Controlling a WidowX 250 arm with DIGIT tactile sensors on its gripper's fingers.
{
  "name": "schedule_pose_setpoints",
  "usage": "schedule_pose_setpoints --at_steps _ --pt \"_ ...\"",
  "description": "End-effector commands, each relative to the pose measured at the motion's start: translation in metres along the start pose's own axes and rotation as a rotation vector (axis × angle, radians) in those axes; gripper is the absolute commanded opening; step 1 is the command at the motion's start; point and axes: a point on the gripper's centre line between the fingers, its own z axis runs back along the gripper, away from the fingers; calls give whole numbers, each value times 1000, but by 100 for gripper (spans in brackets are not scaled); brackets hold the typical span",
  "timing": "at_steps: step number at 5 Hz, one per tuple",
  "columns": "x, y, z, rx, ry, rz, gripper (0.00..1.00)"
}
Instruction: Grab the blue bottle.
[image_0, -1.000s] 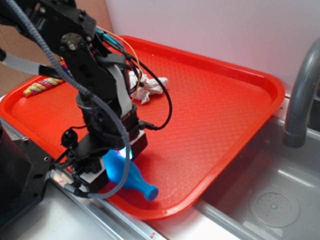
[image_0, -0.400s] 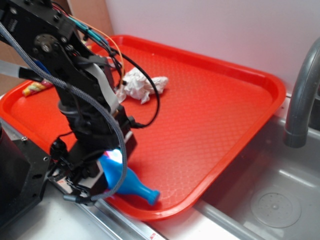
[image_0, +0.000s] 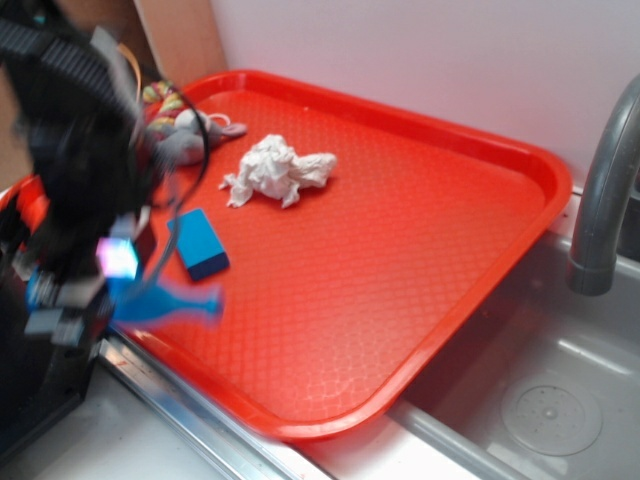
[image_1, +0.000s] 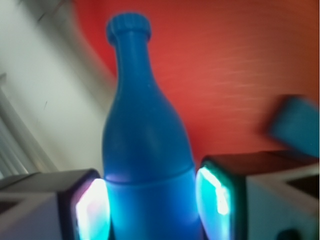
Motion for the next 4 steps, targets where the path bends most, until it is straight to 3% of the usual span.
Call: schedule_pose_setpoints --at_steps 1,3,4 --pt "59 62 28 13 72 145 0" --pt "62 58 71 93 -64 314 0" --pt "65 47 82 177 -45 319 0"
